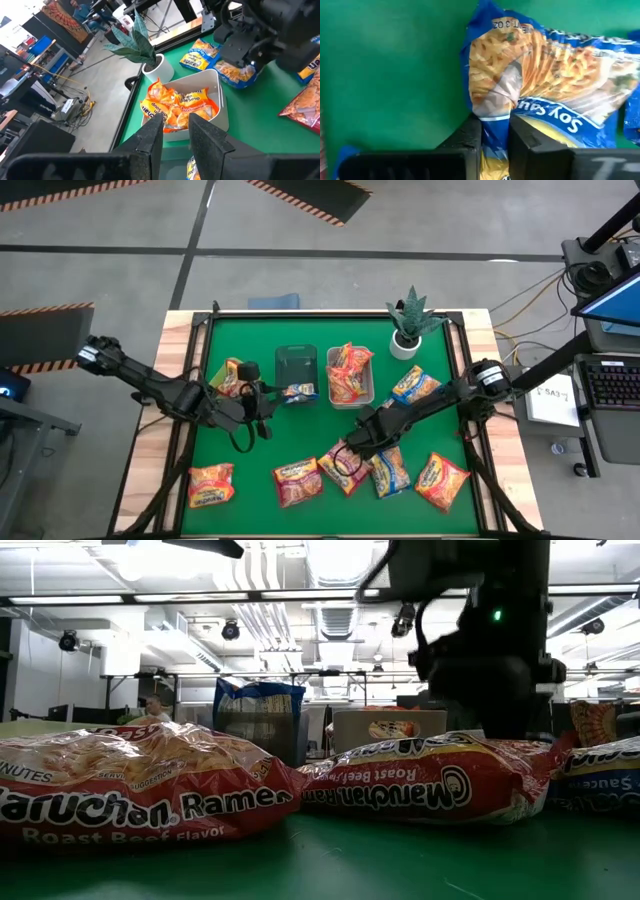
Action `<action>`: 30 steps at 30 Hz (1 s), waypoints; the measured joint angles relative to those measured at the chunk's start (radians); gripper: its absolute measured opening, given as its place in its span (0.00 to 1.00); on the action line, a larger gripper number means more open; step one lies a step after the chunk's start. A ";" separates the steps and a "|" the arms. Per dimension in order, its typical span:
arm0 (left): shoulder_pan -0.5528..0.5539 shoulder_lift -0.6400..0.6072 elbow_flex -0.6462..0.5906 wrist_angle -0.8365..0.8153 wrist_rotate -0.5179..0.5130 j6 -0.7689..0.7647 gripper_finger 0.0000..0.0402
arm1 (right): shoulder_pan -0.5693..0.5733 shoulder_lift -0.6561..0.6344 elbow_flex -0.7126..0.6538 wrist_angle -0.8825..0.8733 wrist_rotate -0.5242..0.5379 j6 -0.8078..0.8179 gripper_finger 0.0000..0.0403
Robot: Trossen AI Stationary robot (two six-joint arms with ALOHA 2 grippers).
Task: Sort Maruchan noodles
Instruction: Put the blue noodle pack into the black bin
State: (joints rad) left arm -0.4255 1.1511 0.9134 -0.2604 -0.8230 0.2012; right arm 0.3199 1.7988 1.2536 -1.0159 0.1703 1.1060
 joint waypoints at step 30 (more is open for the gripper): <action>0.018 -0.046 -0.085 0.205 0.109 0.163 0.19 | -0.095 -0.464 0.028 0.498 -0.159 -0.799 0.07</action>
State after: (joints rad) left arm -0.4078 1.1050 0.8285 -0.0557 -0.7143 0.3646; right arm 0.2252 1.3353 1.2811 -0.5184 0.0110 0.3070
